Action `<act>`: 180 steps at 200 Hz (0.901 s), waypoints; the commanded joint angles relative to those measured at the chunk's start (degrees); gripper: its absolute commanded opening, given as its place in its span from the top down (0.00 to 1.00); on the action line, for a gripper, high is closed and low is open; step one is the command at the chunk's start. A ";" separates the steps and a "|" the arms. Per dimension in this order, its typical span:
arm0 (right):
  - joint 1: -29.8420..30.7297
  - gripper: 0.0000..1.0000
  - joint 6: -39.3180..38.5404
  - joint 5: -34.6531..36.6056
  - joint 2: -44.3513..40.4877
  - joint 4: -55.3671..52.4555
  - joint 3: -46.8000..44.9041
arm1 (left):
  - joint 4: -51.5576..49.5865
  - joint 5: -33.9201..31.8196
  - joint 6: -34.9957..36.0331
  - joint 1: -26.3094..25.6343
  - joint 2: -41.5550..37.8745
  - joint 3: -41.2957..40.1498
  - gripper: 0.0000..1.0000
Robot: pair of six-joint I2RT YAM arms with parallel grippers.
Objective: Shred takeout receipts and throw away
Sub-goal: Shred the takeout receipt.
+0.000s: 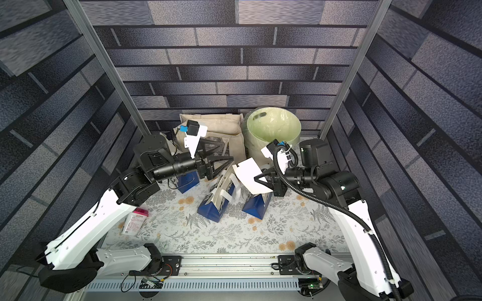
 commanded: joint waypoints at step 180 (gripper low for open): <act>2.35 1.00 1.42 -7.15 6.73 3.60 0.93 | -0.20 11.68 -6.32 -1.02 9.81 5.02 0.86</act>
